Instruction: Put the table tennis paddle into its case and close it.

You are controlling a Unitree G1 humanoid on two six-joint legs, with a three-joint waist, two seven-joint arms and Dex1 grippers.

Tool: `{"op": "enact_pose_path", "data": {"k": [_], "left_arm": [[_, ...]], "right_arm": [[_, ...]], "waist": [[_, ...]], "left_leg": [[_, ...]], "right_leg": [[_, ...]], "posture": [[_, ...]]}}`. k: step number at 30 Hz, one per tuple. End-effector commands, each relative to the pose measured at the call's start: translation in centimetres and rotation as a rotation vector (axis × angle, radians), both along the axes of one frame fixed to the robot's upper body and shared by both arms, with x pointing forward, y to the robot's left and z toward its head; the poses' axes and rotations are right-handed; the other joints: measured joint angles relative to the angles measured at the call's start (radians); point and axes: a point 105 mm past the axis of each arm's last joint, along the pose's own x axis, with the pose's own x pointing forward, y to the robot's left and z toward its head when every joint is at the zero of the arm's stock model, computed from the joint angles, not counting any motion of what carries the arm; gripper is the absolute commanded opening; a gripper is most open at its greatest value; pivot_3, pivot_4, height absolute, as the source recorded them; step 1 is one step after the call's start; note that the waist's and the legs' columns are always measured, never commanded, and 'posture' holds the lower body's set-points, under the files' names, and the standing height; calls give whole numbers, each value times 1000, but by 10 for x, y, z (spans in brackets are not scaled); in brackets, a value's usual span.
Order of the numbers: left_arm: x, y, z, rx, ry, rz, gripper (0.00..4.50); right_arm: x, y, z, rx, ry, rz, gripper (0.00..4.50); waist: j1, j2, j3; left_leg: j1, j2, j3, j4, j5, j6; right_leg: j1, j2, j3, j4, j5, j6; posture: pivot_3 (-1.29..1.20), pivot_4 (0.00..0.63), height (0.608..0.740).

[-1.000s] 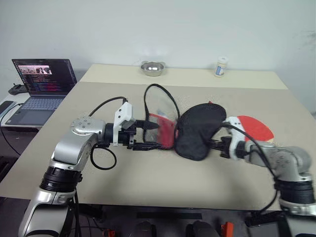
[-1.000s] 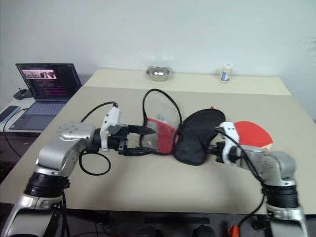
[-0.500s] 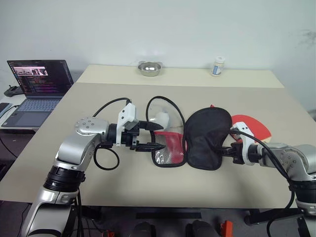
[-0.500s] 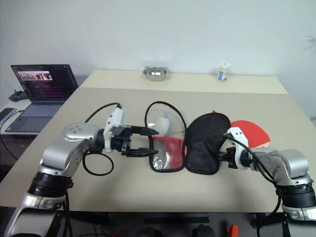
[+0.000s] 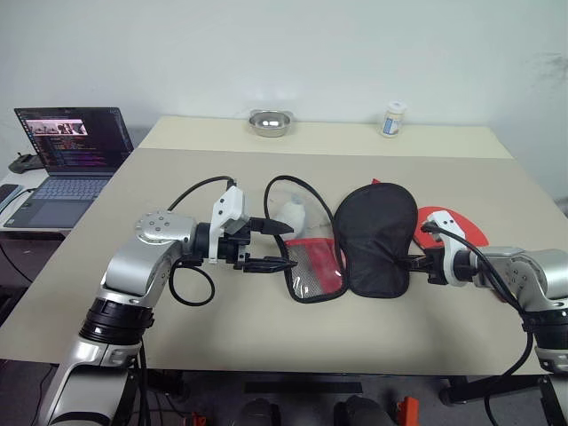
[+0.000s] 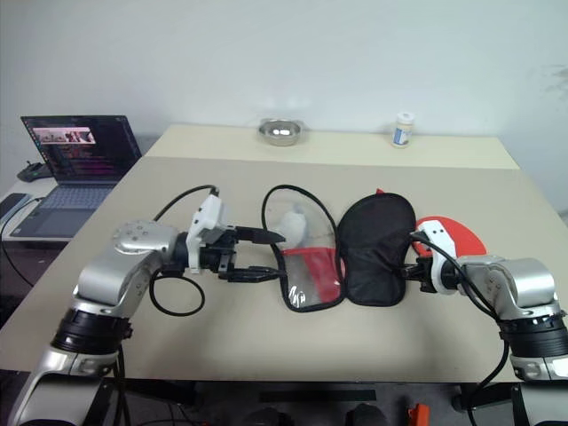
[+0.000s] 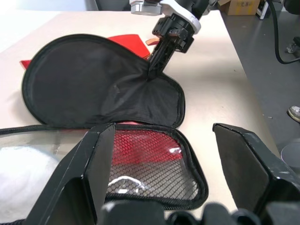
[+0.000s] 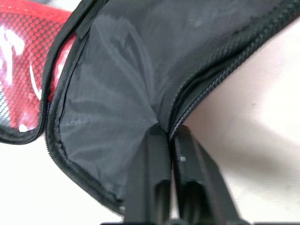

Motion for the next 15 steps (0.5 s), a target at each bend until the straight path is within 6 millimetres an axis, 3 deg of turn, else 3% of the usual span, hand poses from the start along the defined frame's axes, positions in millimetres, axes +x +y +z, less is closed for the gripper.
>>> {"op": "enact_pose_path", "data": {"k": [1,6,9,10,15], "left_arm": [[0,-2,5,-5,-34,-17,3623],[0,-3,4,-6,-32,-21,3623],[-1,-4,4,-18,-27,-22,3623],[-1,-5,4,-22,-27,-22,3623],[-3,-9,3,-30,-24,-32,3623]], "right_arm": [[3,-4,19,21,-74,-19,1537],[0,-8,31,28,-114,-34,3193],[-2,-33,53,-55,-243,-74,4287],[-3,-44,60,-56,-268,-110,4468],[-12,-98,66,-186,-332,-222,4468]], "waist": [[0,0,0],[0,0,0],[2,0,0],[3,0,0],[6,0,0]], "left_leg": [[0,0,0,0,0,0],[0,0,0,0,0,0],[0,0,0,0,0,0],[0,0,0,0,0,0],[0,-1,0,0,0,0]], "right_leg": [[0,0,0,0,0,0],[0,0,0,0,0,0],[0,0,0,0,0,0],[0,0,0,0,0,0],[0,0,0,-1,0,0]], "posture": [[0,150,740],[0,150,740],[0,150,740],[0,150,740],[0,150,740]]}}
